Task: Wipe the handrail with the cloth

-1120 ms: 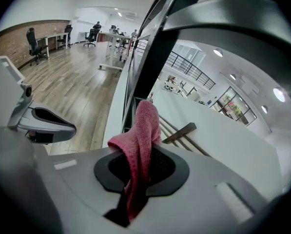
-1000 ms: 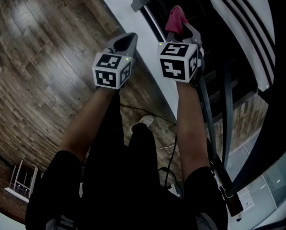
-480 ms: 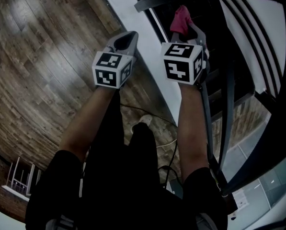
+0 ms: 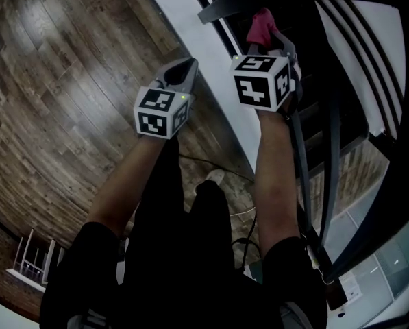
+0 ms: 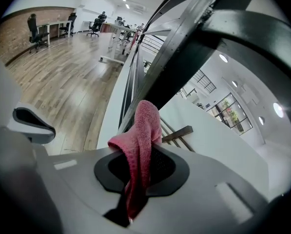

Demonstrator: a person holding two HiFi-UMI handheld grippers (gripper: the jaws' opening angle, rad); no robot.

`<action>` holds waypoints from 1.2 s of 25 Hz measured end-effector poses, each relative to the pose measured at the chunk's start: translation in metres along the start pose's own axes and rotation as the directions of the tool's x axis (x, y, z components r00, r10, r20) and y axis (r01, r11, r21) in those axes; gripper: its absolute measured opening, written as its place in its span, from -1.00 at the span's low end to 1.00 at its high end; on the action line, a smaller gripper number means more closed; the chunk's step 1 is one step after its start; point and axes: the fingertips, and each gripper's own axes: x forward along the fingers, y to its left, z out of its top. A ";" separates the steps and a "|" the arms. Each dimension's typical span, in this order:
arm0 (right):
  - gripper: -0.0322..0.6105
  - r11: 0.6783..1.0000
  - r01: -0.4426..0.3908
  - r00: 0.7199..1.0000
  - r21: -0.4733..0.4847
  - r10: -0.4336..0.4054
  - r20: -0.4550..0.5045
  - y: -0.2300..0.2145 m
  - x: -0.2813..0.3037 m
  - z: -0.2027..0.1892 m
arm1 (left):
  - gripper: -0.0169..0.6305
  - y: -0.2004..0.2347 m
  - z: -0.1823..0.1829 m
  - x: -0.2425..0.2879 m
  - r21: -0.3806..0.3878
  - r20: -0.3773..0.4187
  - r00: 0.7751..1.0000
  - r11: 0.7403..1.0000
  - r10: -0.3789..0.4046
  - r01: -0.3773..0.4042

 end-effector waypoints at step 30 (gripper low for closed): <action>-0.77 0.802 -0.086 0.795 0.591 -0.302 0.526 0.003 -0.256 -0.256 | -0.95 -0.268 -0.115 -0.019 0.373 -0.026 0.947 0.876 -0.319 0.305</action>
